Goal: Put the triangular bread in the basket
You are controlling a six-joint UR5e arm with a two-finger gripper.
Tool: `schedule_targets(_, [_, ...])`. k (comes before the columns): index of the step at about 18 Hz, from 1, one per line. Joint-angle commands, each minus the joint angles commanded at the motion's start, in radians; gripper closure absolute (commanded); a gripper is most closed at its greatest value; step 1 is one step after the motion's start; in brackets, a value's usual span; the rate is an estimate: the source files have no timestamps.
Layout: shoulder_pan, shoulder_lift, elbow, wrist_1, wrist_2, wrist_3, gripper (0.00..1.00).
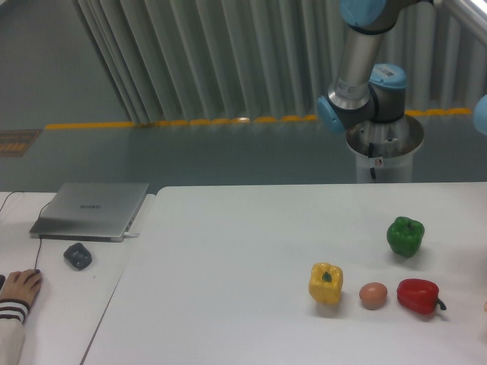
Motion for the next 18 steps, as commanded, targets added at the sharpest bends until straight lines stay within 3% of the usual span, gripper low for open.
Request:
schedule_targets(3, [-0.032, 0.025, 0.0, -0.084, -0.011, -0.043, 0.0])
schedule_targets(6, [-0.06, 0.029, 0.0, -0.118, -0.026, -0.084, 0.0])
schedule_targets(10, [-0.063, 0.057, 0.0, -0.172, -0.141, -0.097, 0.0])
schedule_targets(12, [-0.069, 0.077, -0.005, -0.196, -0.195, -0.181, 0.0])
schedule_targets(18, [-0.108, 0.078, -0.005, -0.195, -0.187, -0.198, 0.0])
